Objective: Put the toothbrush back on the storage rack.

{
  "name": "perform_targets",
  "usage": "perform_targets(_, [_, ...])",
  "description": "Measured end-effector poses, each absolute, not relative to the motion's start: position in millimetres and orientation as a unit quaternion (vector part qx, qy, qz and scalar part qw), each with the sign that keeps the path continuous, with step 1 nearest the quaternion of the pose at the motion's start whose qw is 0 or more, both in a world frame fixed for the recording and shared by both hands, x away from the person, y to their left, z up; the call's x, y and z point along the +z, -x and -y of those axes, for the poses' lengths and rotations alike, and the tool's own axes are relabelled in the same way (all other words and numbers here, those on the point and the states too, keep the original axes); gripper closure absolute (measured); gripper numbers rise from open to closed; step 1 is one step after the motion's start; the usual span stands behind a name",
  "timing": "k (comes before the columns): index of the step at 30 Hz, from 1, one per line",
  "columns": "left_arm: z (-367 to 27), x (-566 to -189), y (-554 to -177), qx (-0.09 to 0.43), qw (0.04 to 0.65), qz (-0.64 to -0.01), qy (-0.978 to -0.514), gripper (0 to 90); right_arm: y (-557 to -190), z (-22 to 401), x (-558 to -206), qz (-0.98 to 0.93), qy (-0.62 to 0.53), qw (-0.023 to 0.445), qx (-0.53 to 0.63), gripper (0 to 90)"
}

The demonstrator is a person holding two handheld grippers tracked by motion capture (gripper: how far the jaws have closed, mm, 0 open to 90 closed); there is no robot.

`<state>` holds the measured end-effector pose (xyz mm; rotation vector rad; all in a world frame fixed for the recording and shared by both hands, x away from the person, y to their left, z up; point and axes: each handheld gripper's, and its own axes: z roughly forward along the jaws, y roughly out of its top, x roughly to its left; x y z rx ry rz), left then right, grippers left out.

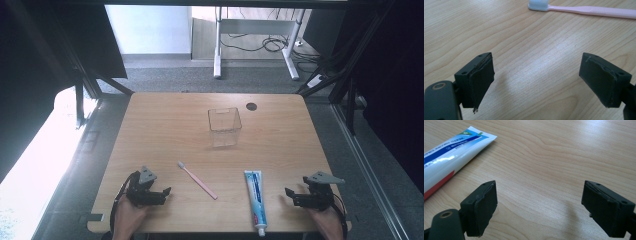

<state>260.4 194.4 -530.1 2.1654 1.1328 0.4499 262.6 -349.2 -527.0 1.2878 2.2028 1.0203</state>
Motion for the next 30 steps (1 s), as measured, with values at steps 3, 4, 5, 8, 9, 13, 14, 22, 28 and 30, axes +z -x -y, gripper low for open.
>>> perform_targets(3, [-194.1, -530.9, -261.1, 0.168, 0.323, -0.431, -0.826, 13.1, -262.1, 349.7, -526.7, -0.784, -0.459, 0.197, 0.369, 13.1])
perform_targets(4, [-193.7, -531.1, -261.1, 0.167, 0.323, -0.429, -0.827, 13.1, -261.9, 349.9, -526.5, -0.783, -0.459, 0.197, 0.371, 13.1])
perform_targets(5, [-193.2, -530.9, -261.6, 0.161, 0.317, -0.428, -0.831, 13.1, -261.6, 350.2, -526.4, -0.783, -0.458, 0.197, 0.372, 13.1])
perform_targets(8, [-190.6, -530.8, -262.6, 0.157, 0.311, -0.427, -0.835, 13.2, -260.6, 350.6, -526.5, -0.783, -0.458, 0.197, 0.371, 13.1])
perform_targets(9, [-190.6, -530.8, -262.6, 0.157, 0.311, -0.427, -0.835, 13.2, -260.6, 350.6, -526.5, -0.783, -0.458, 0.197, 0.371, 13.1])
perform_targets(13, [-188.8, -530.0, -263.0, 0.158, 0.307, -0.428, -0.835, 13.3, -260.5, 350.2, -526.6, -0.784, -0.456, 0.199, 0.371, 13.1])
perform_targets(14, [-188.5, -529.3, -262.7, 0.160, 0.308, -0.427, -0.835, 13.3, -260.5, 350.2, -526.6, -0.784, -0.456, 0.199, 0.371, 13.1])
perform_targets(22, [-188.2, -527.9, -264.3, 0.156, 0.308, -0.432, -0.833, 13.4, -259.7, 349.6, -526.5, -0.784, -0.456, 0.200, 0.370, 13.1])
perform_targets(28, [-185.8, -526.3, -264.3, 0.161, 0.300, -0.432, -0.835, 14.4, -259.4, 350.2, -526.5, -0.784, -0.457, 0.200, 0.369, 13.2])
perform_targets(30, [-183.8, -524.7, -263.3, 0.168, 0.296, -0.431, -0.836, 15.6, -259.3, 350.1, -526.5, -0.784, -0.457, 0.200, 0.370, 13.2])
